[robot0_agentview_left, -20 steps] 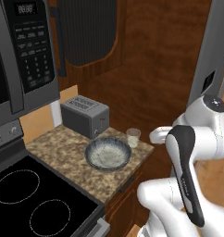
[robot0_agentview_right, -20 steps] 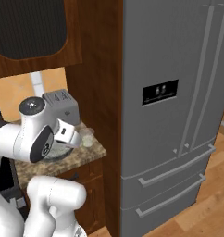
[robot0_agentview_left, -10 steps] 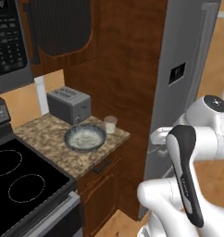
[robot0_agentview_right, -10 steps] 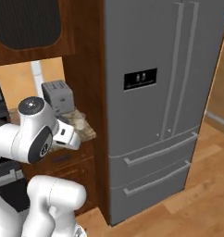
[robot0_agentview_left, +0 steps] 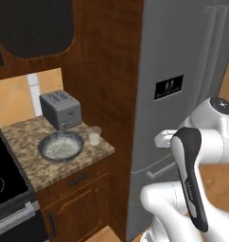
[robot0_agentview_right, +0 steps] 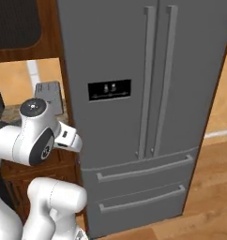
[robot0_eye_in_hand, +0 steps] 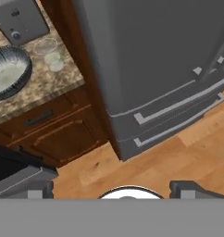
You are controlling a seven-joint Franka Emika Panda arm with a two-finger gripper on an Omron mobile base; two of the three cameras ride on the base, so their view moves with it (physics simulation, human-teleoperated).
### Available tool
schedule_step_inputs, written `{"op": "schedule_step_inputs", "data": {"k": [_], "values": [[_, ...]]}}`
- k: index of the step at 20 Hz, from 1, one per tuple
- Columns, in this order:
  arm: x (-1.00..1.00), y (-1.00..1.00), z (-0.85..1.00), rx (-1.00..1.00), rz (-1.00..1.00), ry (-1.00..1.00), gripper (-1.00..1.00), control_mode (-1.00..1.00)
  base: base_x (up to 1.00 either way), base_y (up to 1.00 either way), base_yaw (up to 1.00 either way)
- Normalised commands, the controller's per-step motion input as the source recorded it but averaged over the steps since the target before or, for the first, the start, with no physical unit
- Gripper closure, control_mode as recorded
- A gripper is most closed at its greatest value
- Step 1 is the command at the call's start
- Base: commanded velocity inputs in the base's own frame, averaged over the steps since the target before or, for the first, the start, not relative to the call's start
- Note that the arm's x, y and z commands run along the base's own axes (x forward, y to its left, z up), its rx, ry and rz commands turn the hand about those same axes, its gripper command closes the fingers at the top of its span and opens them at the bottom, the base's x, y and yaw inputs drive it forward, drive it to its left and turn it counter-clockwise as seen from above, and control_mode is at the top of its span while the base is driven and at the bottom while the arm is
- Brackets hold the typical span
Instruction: Grab a lemon wedge from the fridge and one ice cube from the ice bowl, and put them in the glass of lemonade.
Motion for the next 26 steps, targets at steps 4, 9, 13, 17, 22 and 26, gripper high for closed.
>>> {"op": "schedule_step_inputs", "data": {"k": [4,9,13,17,22,26], "values": [[0.00,0.00,0.00,0.00,0.00,0.00,-1.00,1.00,0.12,-1.00,0.36],[0.00,0.00,0.00,0.00,0.00,0.00,-1.00,1.00,0.00,-1.00,0.31],[0.00,0.00,0.00,0.00,0.00,0.00,-1.00,1.00,0.00,-0.99,0.26],[0.00,0.00,0.00,0.00,0.00,0.00,-1.00,1.00,0.00,-0.77,0.21],[0.00,0.00,0.00,0.00,0.00,0.00,-1.00,1.00,0.00,-0.15,0.14],[0.00,0.00,0.00,0.00,0.00,0.00,-1.00,1.00,-0.04,0.14,0.12]]}}
